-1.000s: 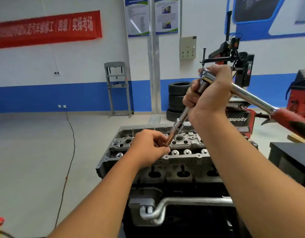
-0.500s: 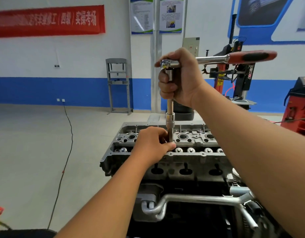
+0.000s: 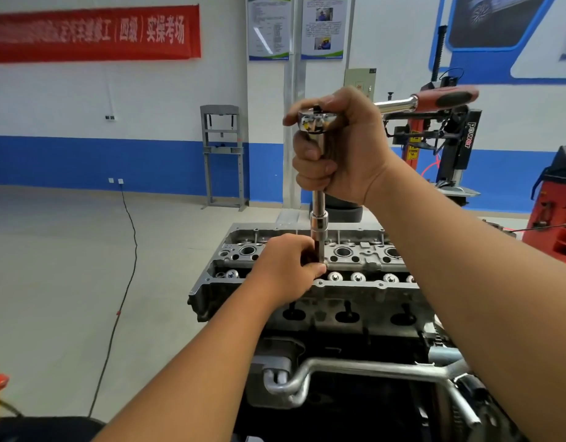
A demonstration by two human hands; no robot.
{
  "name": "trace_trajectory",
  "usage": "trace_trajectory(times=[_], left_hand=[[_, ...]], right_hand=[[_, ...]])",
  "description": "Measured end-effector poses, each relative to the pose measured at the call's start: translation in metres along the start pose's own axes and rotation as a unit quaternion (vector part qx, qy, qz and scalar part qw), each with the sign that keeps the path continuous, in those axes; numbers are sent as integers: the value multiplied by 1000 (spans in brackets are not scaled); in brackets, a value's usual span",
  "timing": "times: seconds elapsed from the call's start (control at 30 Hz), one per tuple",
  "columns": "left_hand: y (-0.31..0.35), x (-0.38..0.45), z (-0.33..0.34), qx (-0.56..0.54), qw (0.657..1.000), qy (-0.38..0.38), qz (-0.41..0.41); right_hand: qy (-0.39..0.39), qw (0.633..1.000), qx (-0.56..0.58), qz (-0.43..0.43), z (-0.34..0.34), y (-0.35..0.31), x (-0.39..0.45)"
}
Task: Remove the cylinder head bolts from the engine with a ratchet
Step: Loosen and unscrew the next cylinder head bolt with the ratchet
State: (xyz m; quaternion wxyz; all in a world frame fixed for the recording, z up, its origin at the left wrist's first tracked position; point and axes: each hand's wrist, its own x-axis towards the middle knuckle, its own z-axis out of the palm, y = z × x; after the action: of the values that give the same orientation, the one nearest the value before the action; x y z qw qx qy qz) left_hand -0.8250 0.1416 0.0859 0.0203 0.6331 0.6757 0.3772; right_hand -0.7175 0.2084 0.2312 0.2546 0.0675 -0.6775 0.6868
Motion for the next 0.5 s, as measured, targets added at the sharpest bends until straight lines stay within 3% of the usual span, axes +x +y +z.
trace_trajectory(times=[0.27, 0.37, 0.5], left_hand=[[2, 1, 0, -4, 999, -24, -22], [3, 1, -2, -93, 996, -12, -8], [19, 13, -21, -302, 953, -7, 19]], right_hand=[[232, 967, -13, -105, -4, 12, -13], [228, 967, -32, -114, 1, 15, -12], [140, 987, -29, -73, 8, 18, -4]])
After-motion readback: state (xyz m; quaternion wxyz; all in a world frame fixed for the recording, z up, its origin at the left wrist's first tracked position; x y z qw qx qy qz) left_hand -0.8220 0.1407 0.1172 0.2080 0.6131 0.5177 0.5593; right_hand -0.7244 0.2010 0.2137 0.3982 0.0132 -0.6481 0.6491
